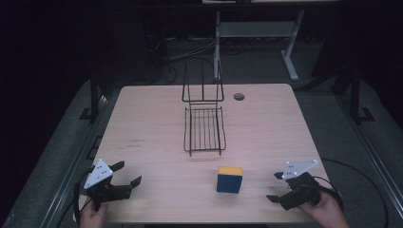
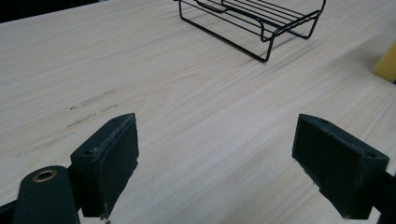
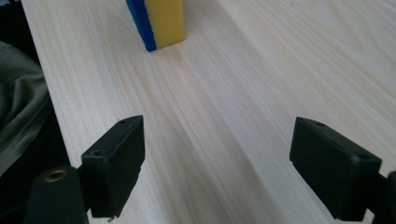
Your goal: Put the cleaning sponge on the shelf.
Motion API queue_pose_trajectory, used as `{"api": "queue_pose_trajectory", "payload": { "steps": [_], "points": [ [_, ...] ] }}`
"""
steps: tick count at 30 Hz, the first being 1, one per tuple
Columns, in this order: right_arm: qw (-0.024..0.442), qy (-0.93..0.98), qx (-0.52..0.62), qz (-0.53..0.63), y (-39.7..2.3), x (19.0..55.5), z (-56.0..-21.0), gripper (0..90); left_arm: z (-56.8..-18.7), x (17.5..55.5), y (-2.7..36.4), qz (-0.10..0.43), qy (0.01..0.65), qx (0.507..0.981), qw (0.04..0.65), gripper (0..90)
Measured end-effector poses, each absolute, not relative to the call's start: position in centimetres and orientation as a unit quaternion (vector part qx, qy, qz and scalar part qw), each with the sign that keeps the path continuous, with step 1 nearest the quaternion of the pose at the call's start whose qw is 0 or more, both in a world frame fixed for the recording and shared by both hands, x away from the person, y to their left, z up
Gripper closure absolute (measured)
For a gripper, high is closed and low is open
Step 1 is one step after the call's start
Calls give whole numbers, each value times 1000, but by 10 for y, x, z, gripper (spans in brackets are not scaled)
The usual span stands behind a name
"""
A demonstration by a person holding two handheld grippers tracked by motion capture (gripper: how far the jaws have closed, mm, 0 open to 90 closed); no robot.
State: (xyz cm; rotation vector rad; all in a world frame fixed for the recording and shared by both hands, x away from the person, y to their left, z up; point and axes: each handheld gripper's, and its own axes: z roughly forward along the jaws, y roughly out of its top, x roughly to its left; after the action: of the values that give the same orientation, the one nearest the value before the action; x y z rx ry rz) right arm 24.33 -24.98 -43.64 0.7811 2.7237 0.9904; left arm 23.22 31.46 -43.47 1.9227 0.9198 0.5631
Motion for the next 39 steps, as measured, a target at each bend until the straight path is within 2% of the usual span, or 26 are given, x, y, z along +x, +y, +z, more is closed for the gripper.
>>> {"api": "queue_pose_trajectory", "payload": {
  "steps": [39],
  "points": [
    [43,926,203,316,-208,251,-426,168,-435,232,315,226,370,779,452,141]
  ]
}}
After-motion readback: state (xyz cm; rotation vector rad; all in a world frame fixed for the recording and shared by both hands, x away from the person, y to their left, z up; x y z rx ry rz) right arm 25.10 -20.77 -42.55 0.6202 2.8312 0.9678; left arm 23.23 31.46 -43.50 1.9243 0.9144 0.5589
